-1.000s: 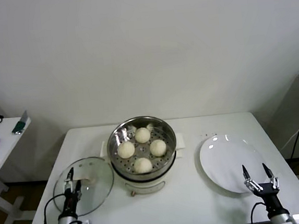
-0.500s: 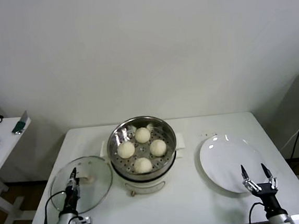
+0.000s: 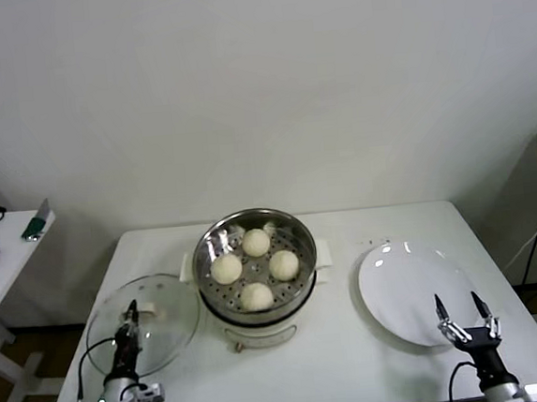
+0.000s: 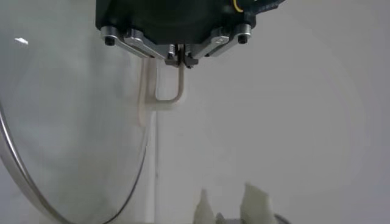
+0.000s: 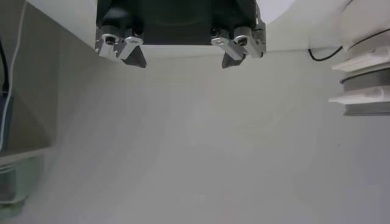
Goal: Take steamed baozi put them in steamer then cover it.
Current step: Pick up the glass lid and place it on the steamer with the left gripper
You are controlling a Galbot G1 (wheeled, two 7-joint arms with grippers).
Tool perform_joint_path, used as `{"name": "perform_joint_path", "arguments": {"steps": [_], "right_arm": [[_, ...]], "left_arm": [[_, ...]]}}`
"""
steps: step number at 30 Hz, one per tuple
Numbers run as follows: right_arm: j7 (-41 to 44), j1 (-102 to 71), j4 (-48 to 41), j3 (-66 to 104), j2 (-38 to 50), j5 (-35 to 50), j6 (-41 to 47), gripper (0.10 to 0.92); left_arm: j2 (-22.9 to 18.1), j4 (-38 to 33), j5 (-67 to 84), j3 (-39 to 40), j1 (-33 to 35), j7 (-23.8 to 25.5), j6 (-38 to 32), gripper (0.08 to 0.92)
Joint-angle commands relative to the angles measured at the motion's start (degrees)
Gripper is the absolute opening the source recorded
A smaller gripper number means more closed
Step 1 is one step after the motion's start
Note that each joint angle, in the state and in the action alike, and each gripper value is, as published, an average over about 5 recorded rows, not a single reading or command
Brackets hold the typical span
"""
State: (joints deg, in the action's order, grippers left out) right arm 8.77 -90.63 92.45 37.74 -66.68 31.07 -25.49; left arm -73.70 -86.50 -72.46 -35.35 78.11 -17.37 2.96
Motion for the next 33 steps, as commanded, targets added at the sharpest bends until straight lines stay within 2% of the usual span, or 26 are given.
{"name": "perform_joint_path", "arguments": {"steps": [1,11,21,26,33], "right_arm": [[0.07,0.02,0.16,0.22,-0.02,0.0,0.0,0.823],[0.17,-0.2,0.53,0.62,0.22,0.01,-0.23,0.823],[0.37,-0.26,0.82,0.61,0.34,-0.15,-0.22,0.823],[0.44,-0.04,0.82,0.56,0.54,-0.23,-0.13,0.823],[0.57,0.65,0.66,-0.01,0.6,-0.61,0.02,0.823]], "left_arm": [[1.29,-4.98,2.7,-0.44,0.34,1.44,1.59,0.133],[9.8,-16.06,10.14,-2.21,0.78,10.92,13.68,0.133],[18.0,-23.35,15.5,-2.38,-2.03,17.96,20.53,0.133],[18.71,-30.2,16.22,0.49,-2.57,21.77,25.41,0.133],[16.38,-37.1,12.5,10.13,-5.76,25.36,30.95,0.133]]}}
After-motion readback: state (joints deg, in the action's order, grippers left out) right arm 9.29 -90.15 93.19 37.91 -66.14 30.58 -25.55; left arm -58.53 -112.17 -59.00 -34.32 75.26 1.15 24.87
